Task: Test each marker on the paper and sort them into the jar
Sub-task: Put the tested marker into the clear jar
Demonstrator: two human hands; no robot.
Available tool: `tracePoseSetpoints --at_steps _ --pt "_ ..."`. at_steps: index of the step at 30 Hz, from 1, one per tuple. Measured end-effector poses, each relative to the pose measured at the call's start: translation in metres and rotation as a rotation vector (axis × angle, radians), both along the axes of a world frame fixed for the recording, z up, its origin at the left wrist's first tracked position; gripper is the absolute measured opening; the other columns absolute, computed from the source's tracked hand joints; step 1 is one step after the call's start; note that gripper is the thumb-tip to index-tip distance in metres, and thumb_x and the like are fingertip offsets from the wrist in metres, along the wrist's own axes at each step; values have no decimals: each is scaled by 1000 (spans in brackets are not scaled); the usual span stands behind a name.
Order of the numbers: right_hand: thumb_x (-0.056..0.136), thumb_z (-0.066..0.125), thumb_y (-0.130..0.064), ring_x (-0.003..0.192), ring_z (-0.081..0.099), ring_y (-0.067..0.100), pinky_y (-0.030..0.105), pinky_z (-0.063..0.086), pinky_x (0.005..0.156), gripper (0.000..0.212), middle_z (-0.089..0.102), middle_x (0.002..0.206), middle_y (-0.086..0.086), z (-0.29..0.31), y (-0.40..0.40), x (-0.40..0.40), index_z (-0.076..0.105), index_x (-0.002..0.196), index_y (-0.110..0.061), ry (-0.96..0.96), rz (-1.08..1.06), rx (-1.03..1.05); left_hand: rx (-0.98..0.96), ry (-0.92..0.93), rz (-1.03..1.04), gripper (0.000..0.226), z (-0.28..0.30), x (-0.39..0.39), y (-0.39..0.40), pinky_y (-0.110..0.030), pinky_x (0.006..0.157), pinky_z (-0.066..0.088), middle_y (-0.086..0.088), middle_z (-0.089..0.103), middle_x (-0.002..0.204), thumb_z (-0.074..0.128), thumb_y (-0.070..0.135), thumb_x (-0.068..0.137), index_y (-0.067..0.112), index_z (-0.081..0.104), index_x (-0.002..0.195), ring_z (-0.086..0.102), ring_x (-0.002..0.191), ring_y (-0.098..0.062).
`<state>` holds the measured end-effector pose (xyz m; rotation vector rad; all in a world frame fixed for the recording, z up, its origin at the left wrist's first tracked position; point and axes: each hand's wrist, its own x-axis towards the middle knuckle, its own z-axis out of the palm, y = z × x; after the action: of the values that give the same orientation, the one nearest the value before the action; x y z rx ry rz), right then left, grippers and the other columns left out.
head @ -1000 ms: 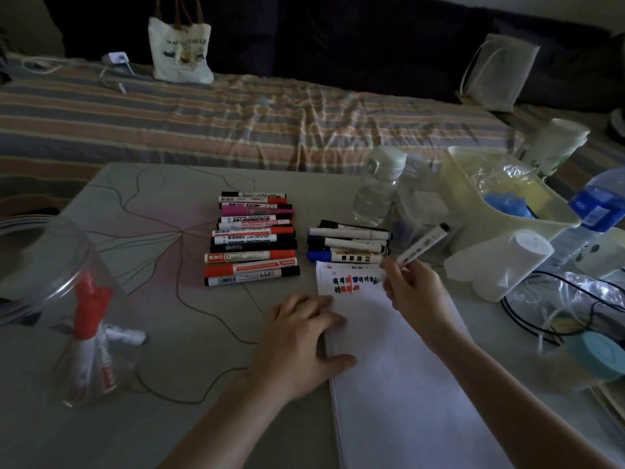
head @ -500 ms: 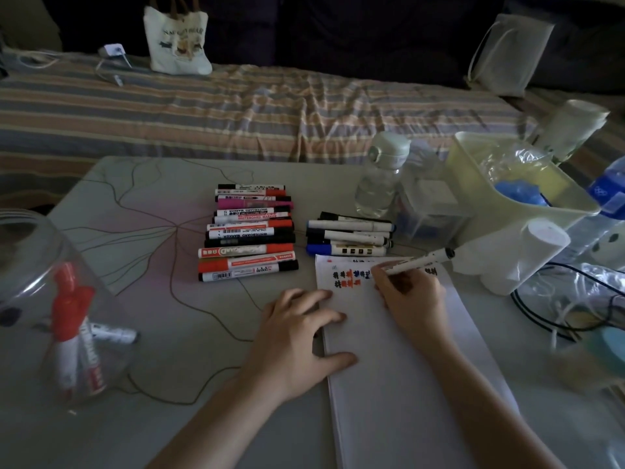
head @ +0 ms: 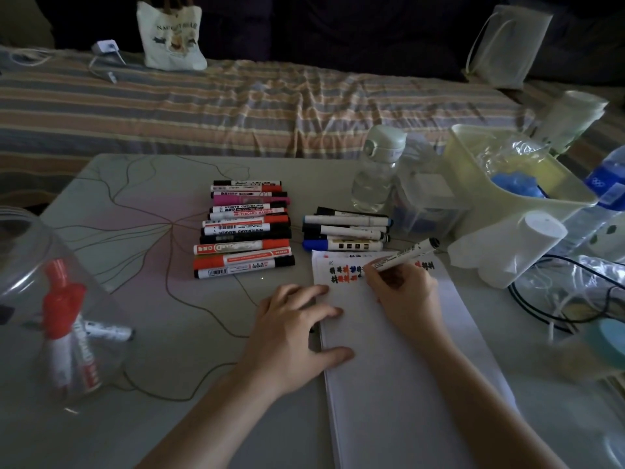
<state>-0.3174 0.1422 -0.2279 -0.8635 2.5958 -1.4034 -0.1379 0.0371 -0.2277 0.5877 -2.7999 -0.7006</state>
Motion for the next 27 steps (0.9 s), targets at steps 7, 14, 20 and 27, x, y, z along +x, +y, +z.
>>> tracePoseSetpoints --at_steps 7,14,20,27 --pt "84 72 -35 64 65 6 33 56 62 20 69 67 -8 -2 1 -1 73 78 -15 30 -24 -28 5 11 1 77 -2 0 0 -30 106 19 27 33 146 39 84 61 44 57 124 23 134 -6" --pt "84 72 -30 69 65 5 21 53 62 14 66 70 -12 1 0 3 71 79 -17 44 1 -25 14 5 2 79 -2 0 0 -32 108 21 26 32 146 37 85 60 44 57 124 22 133 -6" --pt "84 72 -35 69 65 5 24 54 62 21 69 72 -9 -2 2 0 73 80 -15 19 -2 -41 16 1 7 80 0 0 0 -30 108 19 26 32 147 36 85 59 45 57 125 21 133 -5" --pt "84 72 -32 67 64 3 16 50 57 17 68 70 -9 -1 0 1 73 79 -15 19 -25 -46 24 -4 10 81 1 0 1 -30 107 18 26 31 147 34 85 58 45 56 125 20 134 -5"
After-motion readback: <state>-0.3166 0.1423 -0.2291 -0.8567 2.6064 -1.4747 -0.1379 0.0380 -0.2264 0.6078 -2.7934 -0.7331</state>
